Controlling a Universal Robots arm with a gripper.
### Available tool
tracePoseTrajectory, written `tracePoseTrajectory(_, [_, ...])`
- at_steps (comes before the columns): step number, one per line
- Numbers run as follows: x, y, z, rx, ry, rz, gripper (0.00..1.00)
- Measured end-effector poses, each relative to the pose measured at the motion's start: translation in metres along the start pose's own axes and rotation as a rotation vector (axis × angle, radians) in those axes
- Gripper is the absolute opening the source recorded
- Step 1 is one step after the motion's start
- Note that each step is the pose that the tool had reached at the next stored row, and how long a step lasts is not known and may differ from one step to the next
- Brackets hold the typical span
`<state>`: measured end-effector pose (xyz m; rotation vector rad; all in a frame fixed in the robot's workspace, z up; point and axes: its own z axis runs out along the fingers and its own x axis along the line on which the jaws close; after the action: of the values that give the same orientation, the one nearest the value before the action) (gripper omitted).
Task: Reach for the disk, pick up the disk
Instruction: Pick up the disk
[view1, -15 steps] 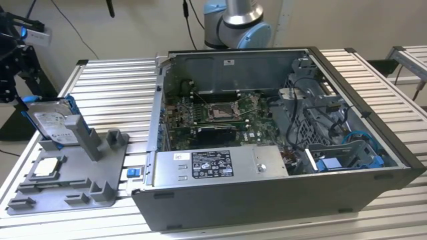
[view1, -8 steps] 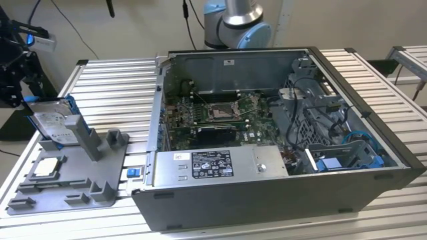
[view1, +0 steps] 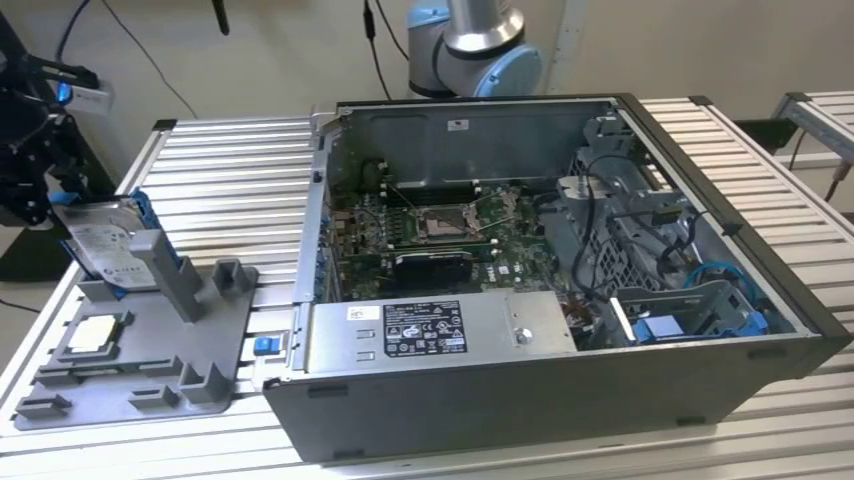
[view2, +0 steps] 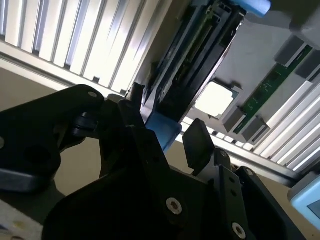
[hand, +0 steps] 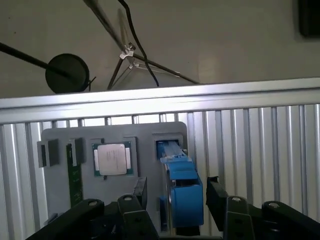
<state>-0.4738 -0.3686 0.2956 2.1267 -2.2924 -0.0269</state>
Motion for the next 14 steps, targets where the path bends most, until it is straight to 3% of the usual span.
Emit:
tracePoseTrajectory(7, [0.0000, 0.0005, 0.0089, 0.0151, -0.0053, -0.039, 1.00])
tracePoseTrajectory(14, [-0.0001, 0.0005, 0.0213, 0.0158, -0.0141, -0.039, 1.00])
